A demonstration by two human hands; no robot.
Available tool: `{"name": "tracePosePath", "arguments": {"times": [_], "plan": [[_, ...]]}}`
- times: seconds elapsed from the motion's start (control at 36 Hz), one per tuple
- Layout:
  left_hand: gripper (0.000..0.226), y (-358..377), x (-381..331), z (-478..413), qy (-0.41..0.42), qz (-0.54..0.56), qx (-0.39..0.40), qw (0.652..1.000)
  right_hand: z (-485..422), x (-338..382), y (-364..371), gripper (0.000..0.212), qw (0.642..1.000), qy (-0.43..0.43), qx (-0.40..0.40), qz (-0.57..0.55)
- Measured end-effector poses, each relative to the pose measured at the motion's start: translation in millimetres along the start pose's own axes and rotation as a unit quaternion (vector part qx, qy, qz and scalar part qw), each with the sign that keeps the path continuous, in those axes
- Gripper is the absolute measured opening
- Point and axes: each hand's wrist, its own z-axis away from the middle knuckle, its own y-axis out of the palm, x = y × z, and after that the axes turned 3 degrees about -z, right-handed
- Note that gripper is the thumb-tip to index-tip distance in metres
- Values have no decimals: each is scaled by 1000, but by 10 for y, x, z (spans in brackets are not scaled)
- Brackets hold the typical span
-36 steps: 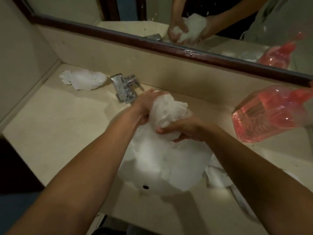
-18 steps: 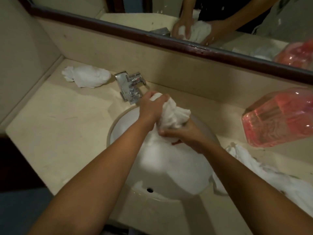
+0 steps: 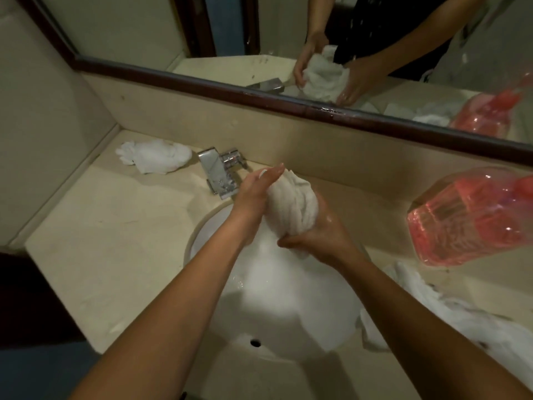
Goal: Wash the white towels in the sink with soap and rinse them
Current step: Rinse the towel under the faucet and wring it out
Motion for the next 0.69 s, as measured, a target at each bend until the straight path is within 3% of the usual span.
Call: {"name": "tracePosePath", "arguments": {"times": [0.11,0.19,0.28,0.33,0.42,0.47,0.56,0.61,0.69], "plan": [[95,-162,215,-7,3,14,7,1000,71,81,-89,71,997,5,35,-76],[117,-119,335,30,-29,55,25,998,108,138,-78,69,994,-4,83,-74],[112,-91,340,68,-122,176,100,972,96,159,-71,72,992,-1,115,-45],[120,-100,358,34,-126,183,97,970,69,144,-45,87,992,15,124,-18],[113,-80,396,-44,-93,181,71,977,28,90,51,129,989,68,129,-23],[95,-68,404,-68,-73,188,62,977,-8,51,106,147,986,98,131,-42],[66,-98,394,-92,-58,203,66,975,-53,53,157,154,986,109,122,-38],[71,-118,383,-108,-50,209,78,973,-72,86,173,140,988,99,115,-38],[79,-135,332,-110,-61,223,91,969,-91,147,202,93,991,75,114,-5]]}}
